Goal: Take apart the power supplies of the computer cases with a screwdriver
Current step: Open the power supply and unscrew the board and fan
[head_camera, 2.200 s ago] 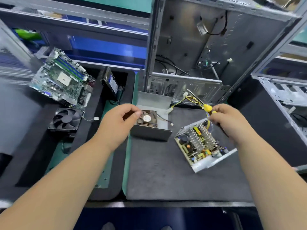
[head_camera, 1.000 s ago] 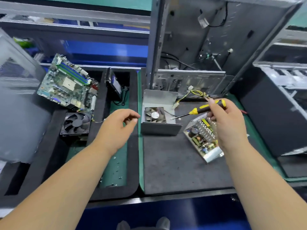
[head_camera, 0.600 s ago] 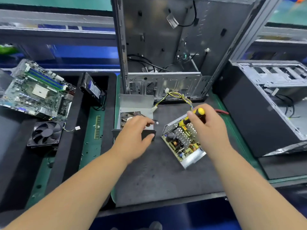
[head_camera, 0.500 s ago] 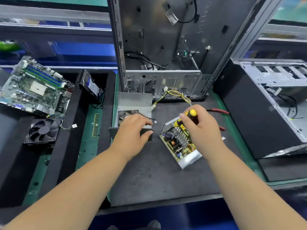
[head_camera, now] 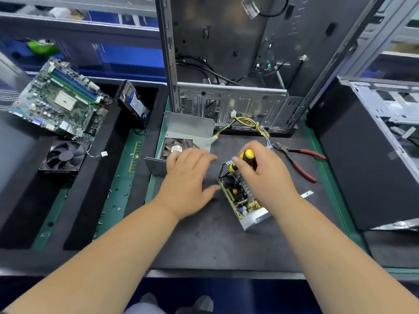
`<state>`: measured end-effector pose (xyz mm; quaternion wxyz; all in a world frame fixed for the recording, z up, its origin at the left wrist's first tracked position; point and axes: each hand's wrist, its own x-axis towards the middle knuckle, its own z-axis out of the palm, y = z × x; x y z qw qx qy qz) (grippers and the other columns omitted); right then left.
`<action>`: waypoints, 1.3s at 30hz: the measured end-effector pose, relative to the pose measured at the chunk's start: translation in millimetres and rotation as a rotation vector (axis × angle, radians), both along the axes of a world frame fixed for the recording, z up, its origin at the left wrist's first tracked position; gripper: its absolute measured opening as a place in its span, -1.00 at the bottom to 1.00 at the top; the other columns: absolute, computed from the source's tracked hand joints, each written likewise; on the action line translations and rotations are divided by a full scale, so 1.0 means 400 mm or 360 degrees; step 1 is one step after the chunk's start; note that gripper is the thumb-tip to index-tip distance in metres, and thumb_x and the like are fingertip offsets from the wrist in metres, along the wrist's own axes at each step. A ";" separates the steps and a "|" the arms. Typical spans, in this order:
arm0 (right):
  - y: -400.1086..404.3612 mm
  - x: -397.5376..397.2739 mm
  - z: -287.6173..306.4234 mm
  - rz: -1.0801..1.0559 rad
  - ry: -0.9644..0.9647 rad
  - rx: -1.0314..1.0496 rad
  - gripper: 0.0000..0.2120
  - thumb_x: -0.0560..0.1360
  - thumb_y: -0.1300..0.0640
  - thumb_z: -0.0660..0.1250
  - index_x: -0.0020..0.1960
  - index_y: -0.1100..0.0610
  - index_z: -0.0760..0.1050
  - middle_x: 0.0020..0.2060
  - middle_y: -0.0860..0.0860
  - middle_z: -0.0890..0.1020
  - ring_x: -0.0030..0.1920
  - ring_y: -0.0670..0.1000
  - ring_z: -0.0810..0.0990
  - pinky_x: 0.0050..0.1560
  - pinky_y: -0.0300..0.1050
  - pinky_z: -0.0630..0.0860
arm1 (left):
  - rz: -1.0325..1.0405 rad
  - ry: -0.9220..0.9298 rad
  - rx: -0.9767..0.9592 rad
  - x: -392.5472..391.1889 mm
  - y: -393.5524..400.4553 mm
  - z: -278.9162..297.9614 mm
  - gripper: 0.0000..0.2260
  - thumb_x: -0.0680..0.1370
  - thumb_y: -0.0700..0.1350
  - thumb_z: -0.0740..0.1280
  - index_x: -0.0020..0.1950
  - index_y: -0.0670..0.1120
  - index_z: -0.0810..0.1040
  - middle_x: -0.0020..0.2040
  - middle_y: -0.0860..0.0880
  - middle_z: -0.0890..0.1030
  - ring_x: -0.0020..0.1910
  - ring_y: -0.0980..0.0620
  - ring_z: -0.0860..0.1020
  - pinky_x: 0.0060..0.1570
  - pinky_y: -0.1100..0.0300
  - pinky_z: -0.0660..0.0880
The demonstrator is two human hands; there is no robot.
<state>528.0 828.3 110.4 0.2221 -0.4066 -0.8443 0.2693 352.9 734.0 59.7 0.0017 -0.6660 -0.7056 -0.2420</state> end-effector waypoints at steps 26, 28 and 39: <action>-0.047 0.132 0.040 -0.0301 0.0090 -0.0020 -0.82 0.58 -0.04 0.33 -0.12 0.03 0.44 -0.29 -0.07 0.56 -0.20 -0.02 0.50 -0.13 0.09 0.49 | -0.0422 -0.0012 -0.0013 0.171 0.064 -0.028 -0.90 0.47 -0.26 0.39 -0.08 -0.18 0.49 -0.11 -0.15 0.48 -0.06 -0.19 0.44 -0.01 0.05 0.31; -0.052 0.140 0.034 -0.0332 0.0081 -0.0018 -0.83 0.58 -0.04 0.33 -0.10 0.03 0.45 -0.27 -0.08 0.57 -0.19 -0.02 0.51 -0.13 0.07 0.49 | -0.0463 -0.0243 -0.0118 0.179 0.052 -0.059 -0.77 0.49 -0.19 0.42 0.09 -0.20 0.46 0.04 -0.12 0.43 0.05 -0.14 0.40 0.09 0.07 0.36; -0.060 0.146 0.023 -0.0321 0.0025 0.0004 -0.83 0.59 0.00 0.33 -0.09 0.08 0.45 -0.29 -0.08 0.59 -0.22 -0.06 0.49 -0.16 -0.02 0.43 | -0.0564 -0.0507 -0.0316 0.147 0.114 -0.134 -0.67 0.52 -0.02 0.44 0.24 -0.05 0.49 0.16 0.01 0.50 0.19 -0.03 0.43 0.24 0.14 0.35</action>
